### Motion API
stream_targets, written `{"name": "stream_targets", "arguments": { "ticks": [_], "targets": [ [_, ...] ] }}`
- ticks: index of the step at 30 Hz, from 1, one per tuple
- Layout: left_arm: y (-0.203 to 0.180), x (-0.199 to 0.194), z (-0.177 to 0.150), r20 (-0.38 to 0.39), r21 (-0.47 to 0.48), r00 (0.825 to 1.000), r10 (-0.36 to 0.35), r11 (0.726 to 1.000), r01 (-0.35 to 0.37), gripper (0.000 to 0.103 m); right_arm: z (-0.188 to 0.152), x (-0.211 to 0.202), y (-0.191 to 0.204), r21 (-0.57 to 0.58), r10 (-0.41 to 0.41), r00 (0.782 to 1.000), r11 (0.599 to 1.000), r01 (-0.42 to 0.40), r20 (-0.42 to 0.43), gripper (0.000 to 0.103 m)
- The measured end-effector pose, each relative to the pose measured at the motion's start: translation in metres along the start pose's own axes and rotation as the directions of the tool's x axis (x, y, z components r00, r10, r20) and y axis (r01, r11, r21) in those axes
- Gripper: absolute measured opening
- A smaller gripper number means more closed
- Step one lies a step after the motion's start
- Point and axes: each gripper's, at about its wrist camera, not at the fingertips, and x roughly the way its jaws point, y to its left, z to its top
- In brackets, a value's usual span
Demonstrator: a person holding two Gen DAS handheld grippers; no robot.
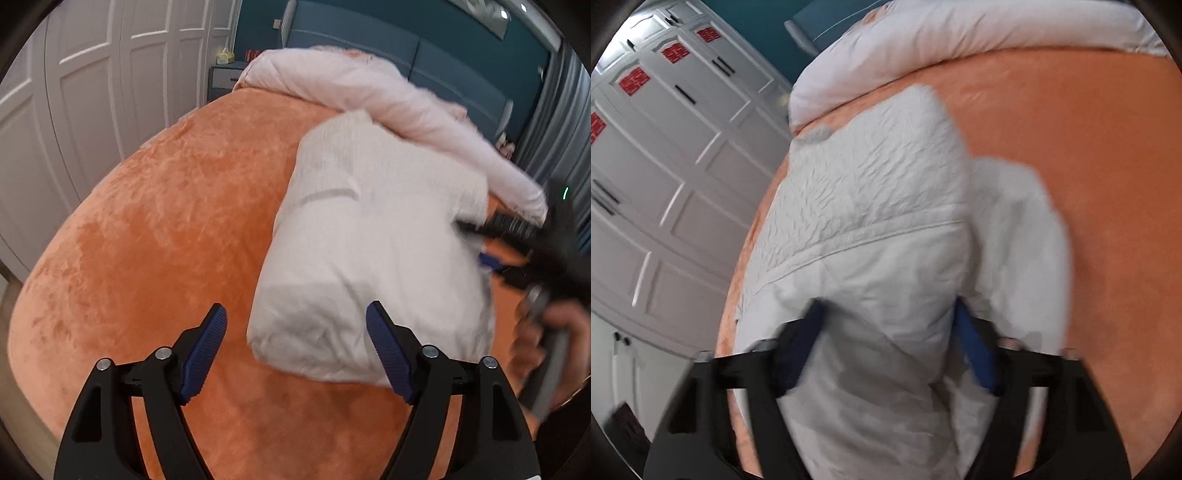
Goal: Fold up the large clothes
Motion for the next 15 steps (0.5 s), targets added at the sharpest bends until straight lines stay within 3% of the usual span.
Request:
{"name": "stream_targets", "arguments": {
  "ticks": [2,3,5,8,11,15],
  "targets": [
    [0.001,0.007,0.007,-0.004,0.01,1.0,0.028,1.0,-0.028,0.077,0.0,-0.011,0.001,-0.019,0.02,0.999,1.0,-0.019,0.047,0.014],
    [0.002,0.014,0.008,-0.012,0.02,0.999,0.044,0.999,-0.043,0.077,-0.003,-0.018,-0.003,-0.015,0.037,0.997,0.999,-0.036,0.072,0.012],
    [0.001,0.028,0.006,-0.039,0.039,0.997,0.067,0.997,-0.065,0.077,-0.002,-0.024,-0.011,-0.001,0.049,0.993,0.999,-0.049,0.108,0.012],
    [-0.001,0.038,0.0,-0.056,0.039,0.996,0.069,0.997,-0.067,0.078,-0.017,0.008,-0.017,-0.07,-0.04,0.999,0.997,0.041,0.016,0.016],
    [-0.007,0.037,-0.005,-0.052,0.054,0.993,0.103,0.994,-0.1,0.077,-0.015,0.01,-0.013,-0.079,-0.066,0.998,0.995,0.067,0.006,0.017],
    [-0.016,0.027,-0.01,-0.047,0.083,0.991,0.126,0.989,-0.122,0.077,-0.028,-0.029,0.019,-0.16,-0.153,0.982,0.972,0.17,0.114,0.019]
  ]
}}
